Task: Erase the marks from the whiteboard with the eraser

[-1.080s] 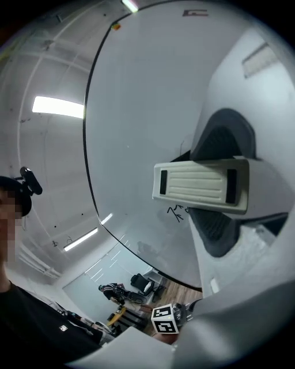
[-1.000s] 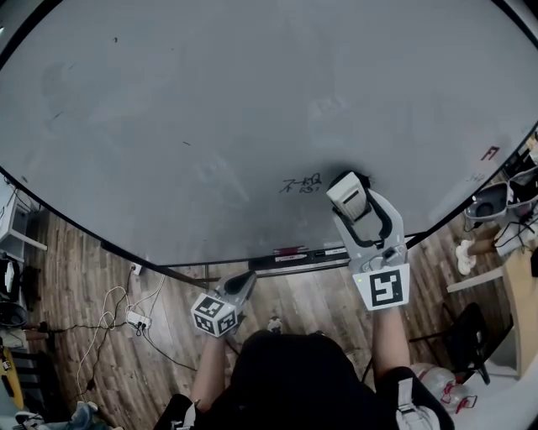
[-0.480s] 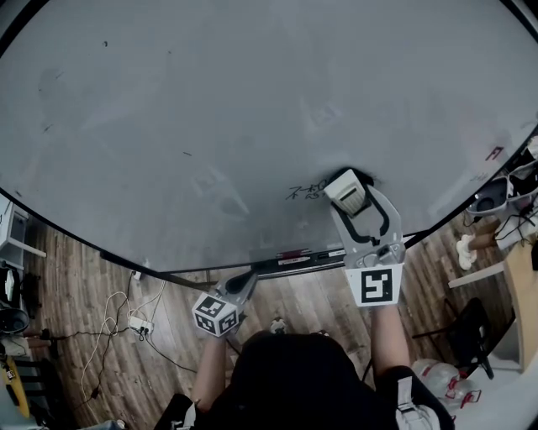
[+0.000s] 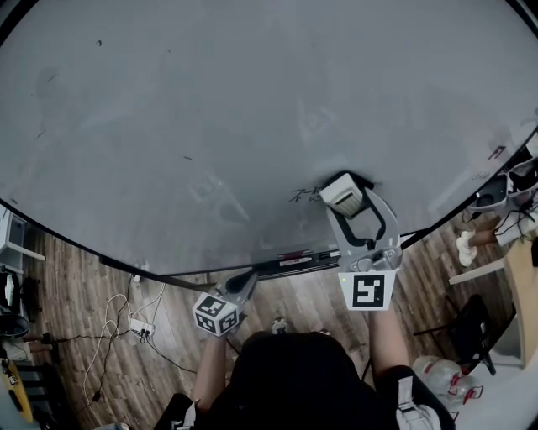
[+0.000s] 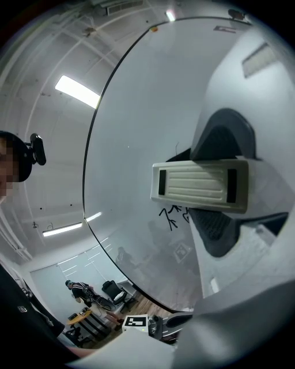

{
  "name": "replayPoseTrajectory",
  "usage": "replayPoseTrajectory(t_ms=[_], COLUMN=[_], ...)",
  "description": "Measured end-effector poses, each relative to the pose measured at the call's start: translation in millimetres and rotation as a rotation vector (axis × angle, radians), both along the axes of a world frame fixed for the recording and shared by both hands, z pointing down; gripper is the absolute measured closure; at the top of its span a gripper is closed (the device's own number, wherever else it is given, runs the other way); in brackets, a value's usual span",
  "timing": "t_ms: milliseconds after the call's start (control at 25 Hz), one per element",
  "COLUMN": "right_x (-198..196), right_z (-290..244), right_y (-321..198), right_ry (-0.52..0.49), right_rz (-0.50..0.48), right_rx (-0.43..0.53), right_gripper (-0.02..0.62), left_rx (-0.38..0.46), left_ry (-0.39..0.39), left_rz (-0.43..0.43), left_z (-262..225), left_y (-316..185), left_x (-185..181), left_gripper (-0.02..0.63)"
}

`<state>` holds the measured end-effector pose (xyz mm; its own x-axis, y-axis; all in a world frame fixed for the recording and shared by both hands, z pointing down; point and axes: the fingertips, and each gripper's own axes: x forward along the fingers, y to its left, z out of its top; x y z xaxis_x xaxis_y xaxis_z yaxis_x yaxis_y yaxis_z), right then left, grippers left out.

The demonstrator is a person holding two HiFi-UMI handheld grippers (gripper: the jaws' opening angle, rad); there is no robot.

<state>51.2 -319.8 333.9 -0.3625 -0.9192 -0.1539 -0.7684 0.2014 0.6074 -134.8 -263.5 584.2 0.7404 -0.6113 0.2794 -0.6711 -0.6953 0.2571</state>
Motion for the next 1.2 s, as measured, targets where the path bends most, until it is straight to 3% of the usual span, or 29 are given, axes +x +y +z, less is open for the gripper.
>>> replayPoseTrajectory(t_ms=[520,1200], right_x=[-46.5,-173.6], right_z=[12.9,52.9], right_y=[2.2,18.3], right_ry=[0.044,0.186], right_rz=[-0.019,-0.246], right_rx=[0.010,-0.034], right_gripper=[0.340,0.341], left_rx=[0.004,0.001], left_ry=[0.000,0.001], left_rz=[0.023,-0.053], left_z=[1.2,3.5], left_y=[-2.5,6.0], left_x=[-11.9,-55.9], left_gripper=[0.595,0.595])
